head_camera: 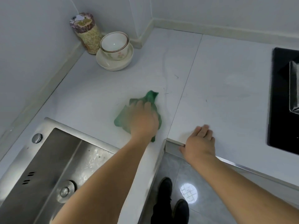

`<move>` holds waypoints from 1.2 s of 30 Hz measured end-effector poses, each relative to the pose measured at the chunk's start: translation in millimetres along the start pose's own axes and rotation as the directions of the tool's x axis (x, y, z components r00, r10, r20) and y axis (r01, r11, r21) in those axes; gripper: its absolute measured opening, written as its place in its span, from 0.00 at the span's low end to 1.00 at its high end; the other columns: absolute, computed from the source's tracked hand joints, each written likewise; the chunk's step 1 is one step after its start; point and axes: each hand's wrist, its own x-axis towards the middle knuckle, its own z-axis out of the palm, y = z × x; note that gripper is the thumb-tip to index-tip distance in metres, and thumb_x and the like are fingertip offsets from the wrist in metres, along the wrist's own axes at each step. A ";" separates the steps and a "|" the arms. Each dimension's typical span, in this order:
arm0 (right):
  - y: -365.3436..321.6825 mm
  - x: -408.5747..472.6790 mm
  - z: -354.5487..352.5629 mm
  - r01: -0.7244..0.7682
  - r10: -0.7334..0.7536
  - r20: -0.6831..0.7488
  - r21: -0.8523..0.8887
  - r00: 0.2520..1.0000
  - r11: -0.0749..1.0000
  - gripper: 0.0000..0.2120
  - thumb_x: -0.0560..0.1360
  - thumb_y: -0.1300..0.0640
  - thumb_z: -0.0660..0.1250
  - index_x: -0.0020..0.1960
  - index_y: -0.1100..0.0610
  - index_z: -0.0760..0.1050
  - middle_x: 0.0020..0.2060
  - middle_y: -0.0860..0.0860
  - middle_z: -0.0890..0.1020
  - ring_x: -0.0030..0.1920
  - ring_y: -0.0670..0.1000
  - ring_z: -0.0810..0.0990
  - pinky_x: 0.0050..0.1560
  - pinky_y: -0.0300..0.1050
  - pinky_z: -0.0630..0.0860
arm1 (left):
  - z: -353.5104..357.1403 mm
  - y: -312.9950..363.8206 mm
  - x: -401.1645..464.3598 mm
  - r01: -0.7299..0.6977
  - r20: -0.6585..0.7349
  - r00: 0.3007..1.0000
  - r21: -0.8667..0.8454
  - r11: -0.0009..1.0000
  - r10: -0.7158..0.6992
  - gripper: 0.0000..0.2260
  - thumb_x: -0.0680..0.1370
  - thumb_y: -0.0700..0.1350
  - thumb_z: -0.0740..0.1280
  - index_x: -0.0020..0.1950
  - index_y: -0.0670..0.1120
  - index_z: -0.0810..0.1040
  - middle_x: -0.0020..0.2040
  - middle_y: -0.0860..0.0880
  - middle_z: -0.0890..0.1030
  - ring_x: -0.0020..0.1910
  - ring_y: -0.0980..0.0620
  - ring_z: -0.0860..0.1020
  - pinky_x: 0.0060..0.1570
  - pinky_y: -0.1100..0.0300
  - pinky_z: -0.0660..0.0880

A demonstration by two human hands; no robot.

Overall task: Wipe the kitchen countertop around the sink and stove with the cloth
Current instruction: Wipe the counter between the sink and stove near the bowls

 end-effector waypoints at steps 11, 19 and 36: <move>-9.8 12.5 -8.2 -0.030 0.028 0.103 0.020 0.994 0.999 0.43 0.78 0.50 0.62 0.74 0.72 0.38 0.72 0.73 0.41 0.74 0.71 0.47 0.72 0.62 0.56 | -6.5 -22.0 -111.2 0.016 -0.039 0.999 0.053 0.998 -0.014 0.20 0.77 0.52 0.56 0.66 0.46 0.72 0.69 0.43 0.72 0.68 0.35 0.66 0.66 0.37 0.64; -6.1 18.1 -8.5 -0.019 0.014 0.103 0.051 0.995 0.999 0.42 0.79 0.52 0.62 0.73 0.73 0.39 0.73 0.72 0.42 0.74 0.71 0.48 0.72 0.61 0.58 | 0.5 5.2 36.8 -0.212 0.013 0.977 0.029 0.977 0.211 0.21 0.80 0.53 0.53 0.71 0.53 0.69 0.73 0.51 0.68 0.73 0.41 0.61 0.72 0.40 0.56; -8.2 22.0 -7.1 -0.026 0.017 0.147 0.061 0.989 0.998 0.38 0.80 0.57 0.60 0.73 0.73 0.38 0.73 0.73 0.41 0.73 0.72 0.46 0.72 0.62 0.56 | 6.0 37.3 22.8 -0.358 0.108 0.927 -0.029 0.933 0.359 0.22 0.79 0.53 0.52 0.73 0.55 0.69 0.74 0.51 0.68 0.75 0.41 0.58 0.73 0.39 0.53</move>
